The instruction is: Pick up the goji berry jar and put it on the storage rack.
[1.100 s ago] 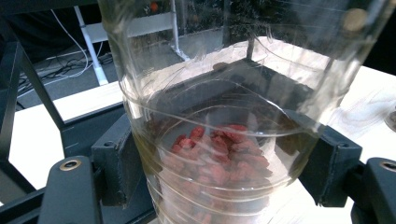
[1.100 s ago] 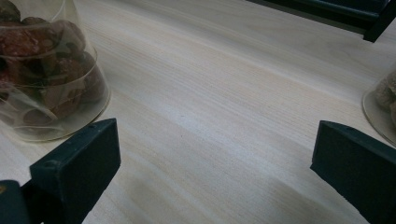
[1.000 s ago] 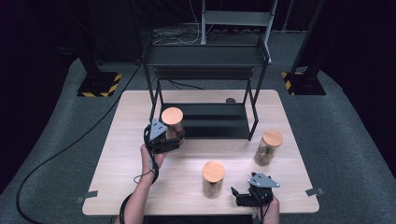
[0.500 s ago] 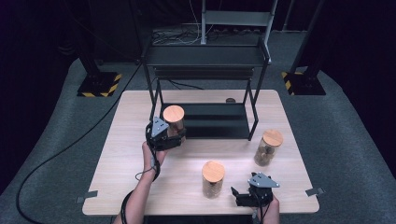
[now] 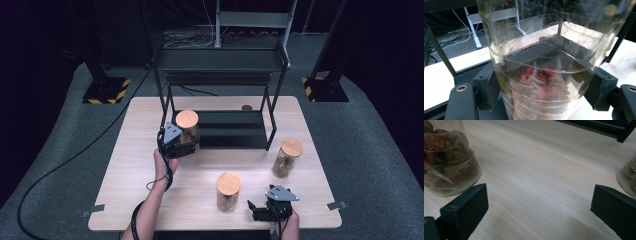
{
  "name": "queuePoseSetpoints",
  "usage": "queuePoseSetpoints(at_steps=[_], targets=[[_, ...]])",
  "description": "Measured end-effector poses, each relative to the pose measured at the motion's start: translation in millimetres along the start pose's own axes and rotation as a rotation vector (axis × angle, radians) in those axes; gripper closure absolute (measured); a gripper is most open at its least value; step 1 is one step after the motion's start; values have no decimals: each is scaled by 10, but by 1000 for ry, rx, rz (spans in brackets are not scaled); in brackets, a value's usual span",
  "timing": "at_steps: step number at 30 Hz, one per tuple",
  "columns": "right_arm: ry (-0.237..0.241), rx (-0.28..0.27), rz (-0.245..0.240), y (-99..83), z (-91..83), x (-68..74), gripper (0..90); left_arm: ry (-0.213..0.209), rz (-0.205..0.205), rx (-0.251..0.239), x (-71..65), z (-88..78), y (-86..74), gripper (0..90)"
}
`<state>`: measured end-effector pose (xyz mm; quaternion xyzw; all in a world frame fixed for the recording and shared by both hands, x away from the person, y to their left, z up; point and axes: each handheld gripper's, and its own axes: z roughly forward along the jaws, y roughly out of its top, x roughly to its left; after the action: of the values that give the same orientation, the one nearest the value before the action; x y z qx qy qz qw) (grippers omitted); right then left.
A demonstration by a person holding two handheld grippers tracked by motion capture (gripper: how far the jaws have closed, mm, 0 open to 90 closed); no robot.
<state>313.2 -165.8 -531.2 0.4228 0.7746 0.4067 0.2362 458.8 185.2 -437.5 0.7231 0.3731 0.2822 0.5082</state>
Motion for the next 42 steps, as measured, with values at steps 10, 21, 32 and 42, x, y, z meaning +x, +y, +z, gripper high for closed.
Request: queuePoseSetpoints(at_steps=[10,21,32,42], targets=[[2,1,1,0,0,-1,3,3,-6,-7,31,49,44,245],[8,1,1,0,-1,-3,2,4,0,-9,25,128,78,245],[8,1,0,-1,-1,-3,2,8,-14,-13,76,185,78,245],[7,-2,2,-2,-3,-5,2,13,-8,-14,83,246,101,245]])
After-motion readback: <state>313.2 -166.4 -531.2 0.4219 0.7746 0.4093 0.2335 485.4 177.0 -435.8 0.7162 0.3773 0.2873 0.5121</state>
